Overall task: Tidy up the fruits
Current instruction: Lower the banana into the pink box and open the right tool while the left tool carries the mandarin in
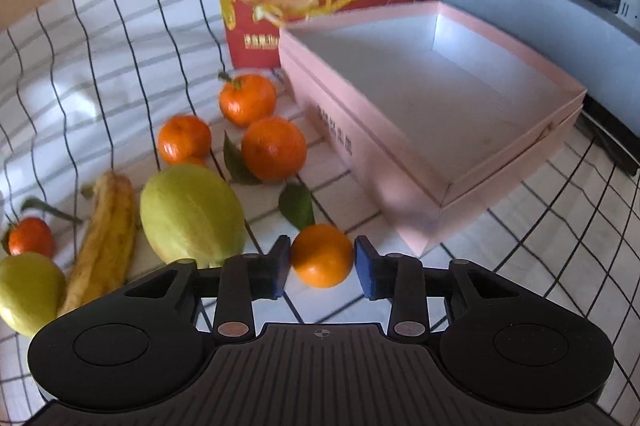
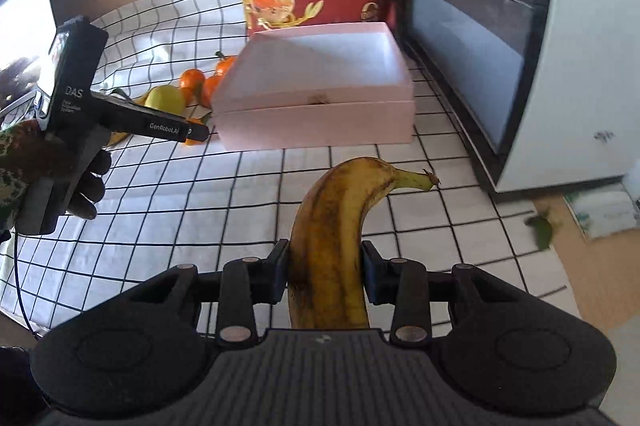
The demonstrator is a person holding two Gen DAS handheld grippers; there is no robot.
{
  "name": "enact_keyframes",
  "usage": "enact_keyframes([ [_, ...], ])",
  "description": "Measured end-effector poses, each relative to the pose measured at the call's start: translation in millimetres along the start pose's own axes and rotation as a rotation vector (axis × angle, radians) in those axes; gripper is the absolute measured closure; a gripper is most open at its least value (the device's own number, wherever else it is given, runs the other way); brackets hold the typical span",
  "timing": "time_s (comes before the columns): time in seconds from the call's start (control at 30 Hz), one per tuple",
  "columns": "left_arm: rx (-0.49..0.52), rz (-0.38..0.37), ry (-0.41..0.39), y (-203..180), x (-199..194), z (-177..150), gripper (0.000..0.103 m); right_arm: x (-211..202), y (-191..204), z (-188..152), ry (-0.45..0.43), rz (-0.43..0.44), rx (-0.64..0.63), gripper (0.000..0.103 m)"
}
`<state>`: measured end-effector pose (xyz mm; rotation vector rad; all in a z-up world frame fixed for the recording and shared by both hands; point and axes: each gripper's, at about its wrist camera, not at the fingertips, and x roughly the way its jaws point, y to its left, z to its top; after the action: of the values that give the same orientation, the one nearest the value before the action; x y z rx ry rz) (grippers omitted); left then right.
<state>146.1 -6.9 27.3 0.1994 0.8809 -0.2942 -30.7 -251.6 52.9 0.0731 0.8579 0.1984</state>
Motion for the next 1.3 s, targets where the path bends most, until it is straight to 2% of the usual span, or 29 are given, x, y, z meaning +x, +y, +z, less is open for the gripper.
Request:
enact_keyframes([
  [0.13,-0.014,-0.035,-0.024,0.1,-17.7,-6.3,0.065,-5.9,-4.5,4.0,-0.019,-0.007,0.002,0.067],
  [0.23,-0.041,-0.074,-0.067,-2.8,-42.5,-12.7,0.065,-7.5,-1.9,21.1,-0.062,0.015,-0.019,0.067],
  [0.4,-0.105,-0.198,-0.112,-11.5,-77.4,-17.8,0.065,-4.7,10.8,76.8,-0.179,0.072,-0.109,0.067],
  [0.5,-0.102,-0.239,-0.130,-21.8,-91.2,-21.3,0.065,20.0,10.8,121.9,-0.212,0.121,-0.121,0.067],
  [0.6,-0.107,-0.267,-0.130,-27.9,-99.1,-27.9,0.065,65.5,3.6,163.5,-0.148,0.171,-0.074,0.067],
  [0.67,-0.115,-0.276,-0.122,-26.6,-100.6,-33.5,0.065,96.6,-2.8,179.1,-0.094,0.189,-0.029,0.067],
  [0.77,-0.145,-0.275,-0.094,-19.2,-98.2,-44.1,0.065,144.0,-9.6,191.5,-0.024,0.152,-0.015,0.067],
  [0.9,-0.207,-0.267,-0.061,-4.7,-90.7,-55.2,0.065,185.8,-12.6,193.3,0.047,0.074,-0.055,0.067],
  [1.1,-0.224,-0.267,-0.049,1.9,-88.2,-60.2,0.065,213.8,-10.6,202.1,0.088,0.045,-0.104,0.067],
  [1.3,-0.227,-0.263,-0.051,6.9,-87.7,-59.1,0.065,224.0,-8.6,206.9,0.184,0.016,-0.150,0.067],
])
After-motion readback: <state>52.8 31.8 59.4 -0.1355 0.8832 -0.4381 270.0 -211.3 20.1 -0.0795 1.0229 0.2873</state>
